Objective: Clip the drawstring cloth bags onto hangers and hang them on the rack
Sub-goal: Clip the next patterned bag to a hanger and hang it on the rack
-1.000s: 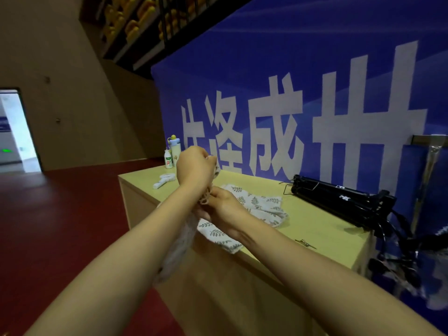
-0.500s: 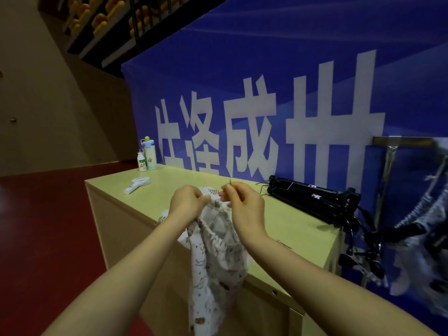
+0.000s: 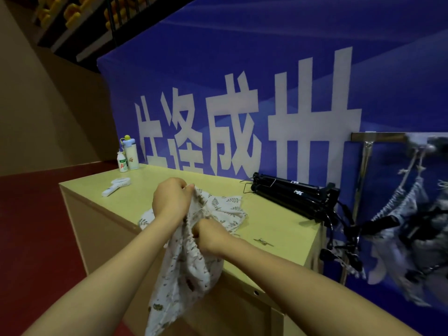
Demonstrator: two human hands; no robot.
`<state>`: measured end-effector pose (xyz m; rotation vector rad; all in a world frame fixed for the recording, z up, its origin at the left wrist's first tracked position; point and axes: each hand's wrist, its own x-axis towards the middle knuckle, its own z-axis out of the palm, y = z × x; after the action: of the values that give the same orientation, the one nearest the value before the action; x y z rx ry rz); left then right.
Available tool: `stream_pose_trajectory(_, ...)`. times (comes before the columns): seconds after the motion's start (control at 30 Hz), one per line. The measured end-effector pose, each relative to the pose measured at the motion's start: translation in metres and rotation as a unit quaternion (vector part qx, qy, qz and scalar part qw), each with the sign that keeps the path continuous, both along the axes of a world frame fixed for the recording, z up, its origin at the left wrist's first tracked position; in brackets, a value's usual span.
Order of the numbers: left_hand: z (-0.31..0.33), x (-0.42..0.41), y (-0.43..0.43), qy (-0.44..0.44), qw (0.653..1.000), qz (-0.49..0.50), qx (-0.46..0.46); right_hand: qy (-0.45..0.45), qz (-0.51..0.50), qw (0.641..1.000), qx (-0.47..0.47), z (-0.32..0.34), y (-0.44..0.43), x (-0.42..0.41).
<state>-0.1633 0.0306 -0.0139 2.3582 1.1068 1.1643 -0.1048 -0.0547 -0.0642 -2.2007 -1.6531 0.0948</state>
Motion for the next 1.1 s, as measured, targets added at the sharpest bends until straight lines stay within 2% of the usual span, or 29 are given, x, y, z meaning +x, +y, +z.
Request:
stream_pose_trajectory(0.13, 0.001, 0.015, 0.003, 0.001, 1.0, 0.005, -0.008, 0.046, -0.006, 0.996, 0.076, 0.002, -0.007, 0.018)
stream_pose_trajectory(0.23, 0.0, 0.027, 0.004, 0.001, 1.0, -0.004, -0.022, 0.107, -0.08, 0.973, 0.187, 0.005, -0.015, 0.053)
stream_pose_trajectory(0.3, -0.003, 0.036, 0.004, 0.003, 0.999, -0.017, -0.027, 0.079, -0.141, 0.962, 0.219, 0.006, -0.021, 0.082)
stream_pose_trajectory(0.37, -0.007, 0.046, 0.006, 0.005, 0.999, -0.031, -0.033, 0.027, -0.197, 0.961, 0.194, 0.004, -0.027, 0.115)
stream_pose_trajectory(0.47, -0.012, 0.06, 0.01, 0.001, 0.998, -0.043, -0.049, -0.058, -0.259, 0.96, 0.084, -0.005, -0.034, 0.161)
stream_pose_trajectory(0.57, -0.019, 0.071, 0.015, -0.006, 0.996, -0.056, -0.063, -0.129, -0.313, 0.941, -0.011, -0.017, -0.042, 0.202)
stream_pose_trajectory(0.7, -0.028, 0.084, 0.028, -0.002, 0.995, -0.065, -0.076, -0.118, -0.362, 0.921, -0.081, -0.039, -0.044, 0.243)
stream_pose_trajectory(0.9, -0.035, 0.098, 0.038, 0.023, 0.993, -0.057, -0.102, -0.147, -0.41, 0.894, -0.101, -0.053, -0.03, 0.265)
stream_pose_trajectory(1.1, -0.048, 0.105, 0.05, 0.033, 0.991, -0.062, -0.112, -0.172, -0.415, 0.891, -0.07, -0.059, -0.024, 0.28)
